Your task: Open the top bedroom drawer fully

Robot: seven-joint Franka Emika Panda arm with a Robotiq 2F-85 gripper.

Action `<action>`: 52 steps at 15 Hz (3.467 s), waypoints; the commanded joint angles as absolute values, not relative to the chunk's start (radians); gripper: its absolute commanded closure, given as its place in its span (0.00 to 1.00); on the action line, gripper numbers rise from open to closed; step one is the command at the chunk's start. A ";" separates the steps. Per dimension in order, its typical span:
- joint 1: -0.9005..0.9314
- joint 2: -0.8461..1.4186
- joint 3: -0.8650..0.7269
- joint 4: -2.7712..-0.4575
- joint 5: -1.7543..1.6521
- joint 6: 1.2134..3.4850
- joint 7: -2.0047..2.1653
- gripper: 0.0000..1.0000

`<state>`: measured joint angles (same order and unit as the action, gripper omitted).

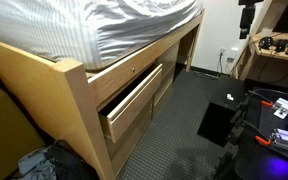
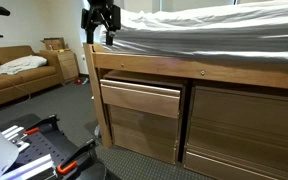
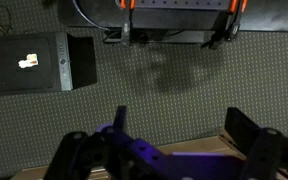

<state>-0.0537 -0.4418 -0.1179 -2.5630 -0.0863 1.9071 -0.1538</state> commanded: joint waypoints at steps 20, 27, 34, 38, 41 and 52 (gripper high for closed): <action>0.156 -0.047 -0.119 -2.642 0.794 2.466 -0.177 0.00; 0.154 0.098 -0.017 -2.586 1.124 2.724 -0.307 0.00; 0.122 0.313 0.074 -2.314 1.730 2.961 -0.558 0.00; 0.176 0.385 0.011 -2.140 2.067 2.955 -0.814 0.00; 0.182 0.365 0.007 -2.155 2.120 2.944 -0.858 0.00; 0.223 0.600 -0.044 -2.075 2.266 2.915 -0.890 0.00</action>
<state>0.2056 0.5059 -0.0072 -2.1305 2.1887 2.9206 -0.8381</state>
